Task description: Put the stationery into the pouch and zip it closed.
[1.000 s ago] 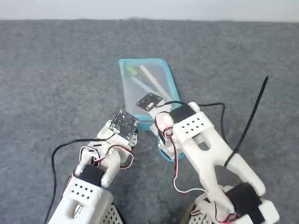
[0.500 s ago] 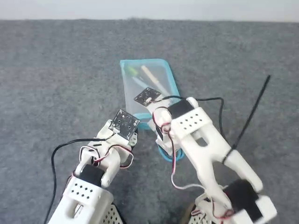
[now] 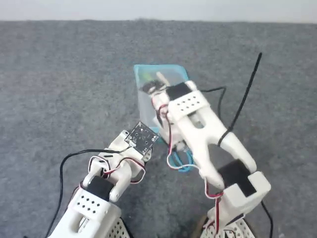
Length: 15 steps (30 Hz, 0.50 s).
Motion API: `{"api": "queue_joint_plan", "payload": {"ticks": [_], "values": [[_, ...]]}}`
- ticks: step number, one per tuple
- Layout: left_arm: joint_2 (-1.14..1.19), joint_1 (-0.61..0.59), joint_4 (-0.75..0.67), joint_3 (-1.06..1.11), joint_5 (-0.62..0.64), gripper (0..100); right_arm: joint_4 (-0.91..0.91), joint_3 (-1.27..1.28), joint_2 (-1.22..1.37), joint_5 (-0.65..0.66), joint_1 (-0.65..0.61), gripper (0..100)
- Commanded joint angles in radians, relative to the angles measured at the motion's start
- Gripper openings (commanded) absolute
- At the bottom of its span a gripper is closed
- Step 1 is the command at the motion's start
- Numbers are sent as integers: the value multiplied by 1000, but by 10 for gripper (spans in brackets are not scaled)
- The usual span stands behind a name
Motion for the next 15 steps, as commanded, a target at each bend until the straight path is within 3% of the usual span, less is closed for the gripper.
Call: {"api": "queue_joint_plan", "payload": {"ticks": [1, 6, 15], "values": [[-2, 21, 11, -71, -12, 13, 24, -163, -8, -26, 81, 32], [-2, 21, 11, -71, -12, 13, 114, -279, -10, -28, 64, 191], [-2, 14, 11, -68, -12, 13, 133, -347, -21, -20, -47, 205]]}}
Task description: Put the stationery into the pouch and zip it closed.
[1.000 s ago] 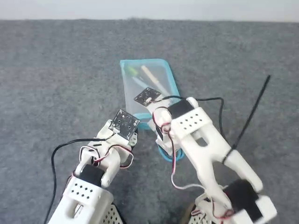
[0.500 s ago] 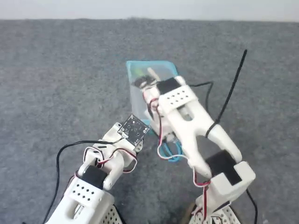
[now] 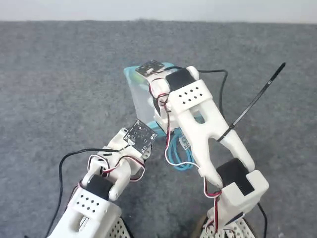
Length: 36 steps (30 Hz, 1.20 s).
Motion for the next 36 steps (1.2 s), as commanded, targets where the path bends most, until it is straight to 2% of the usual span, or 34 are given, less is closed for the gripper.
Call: {"api": "queue_joint_plan", "payload": {"ticks": [1, 7, 10, 13, 19, 24, 27, 32, 36], "values": [[-2, 14, 12, -45, -12, 13, -4, -87, -35, -3, -12, 206], [-2, 11, 11, -45, -12, 13, -15, -78, -168, 8, 97, 204], [-2, -35, 8, -48, -8, 13, -62, 8, -282, 23, 134, 187], [-2, -100, -21, -50, 2, 13, -196, 213, -423, 20, 153, 153], [-2, -224, -40, -77, 121, 13, -561, 729, -654, -26, 153, 171], [-2, -270, -41, -82, 193, 13, -782, 927, -611, -89, 150, 187], [-2, -269, -41, -81, 193, 13, -820, 924, -526, -100, 148, 186], [-2, -269, -41, -81, 193, 13, -906, 891, -398, -196, 145, 187], [-2, -269, -41, -82, 192, 13, -885, 893, -397, -189, 145, 187]]}}
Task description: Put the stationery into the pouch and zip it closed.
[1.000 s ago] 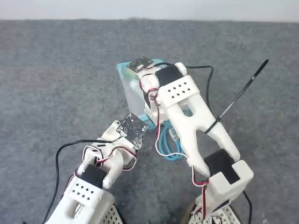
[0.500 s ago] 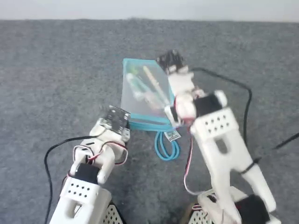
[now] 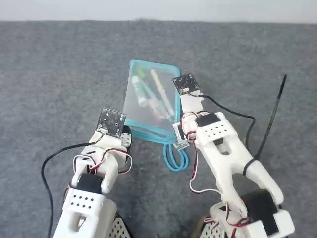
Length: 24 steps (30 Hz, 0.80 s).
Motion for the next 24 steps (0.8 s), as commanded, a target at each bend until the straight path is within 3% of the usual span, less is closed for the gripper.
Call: {"api": "queue_joint_plan", "payload": {"ticks": [1, 8, 15, 19, 24], "values": [[-3, -12, -40, -76, 12, 13, 1, -32, -25, 9, -1, 187], [-3, -11, -40, -76, 11, 13, 25, -49, -61, 29, 35, 184], [-3, -18, -40, -74, 12, 13, 268, -64, -355, 114, 87, 184], [-3, -12, -40, -73, 12, 13, 214, 124, -545, 180, 8, 184], [-3, -12, -40, -73, 12, 13, 205, 226, -535, 209, -142, 184]]}}
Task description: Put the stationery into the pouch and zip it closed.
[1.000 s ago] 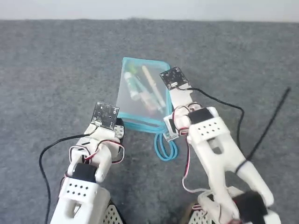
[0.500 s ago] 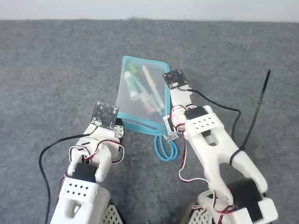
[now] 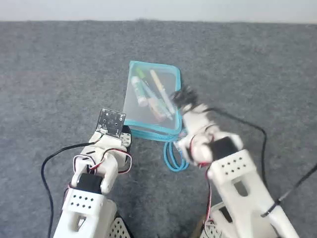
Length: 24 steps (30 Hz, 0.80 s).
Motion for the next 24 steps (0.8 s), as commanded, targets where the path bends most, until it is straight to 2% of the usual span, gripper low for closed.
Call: {"api": "queue_joint_plan", "payload": {"ticks": [1, 11, 18, 24], "values": [[-3, -8, -40, -71, 11, 13, -22, 6, 10, 40, -76, 184], [-3, -14, -40, -70, 8, 13, -122, 3, 331, 44, -84, 184], [-3, -14, -37, -68, 8, 13, -62, -66, 466, 44, -61, 181], [-3, -15, -40, -61, 6, 13, 18, -74, 484, 46, 15, 30]]}}
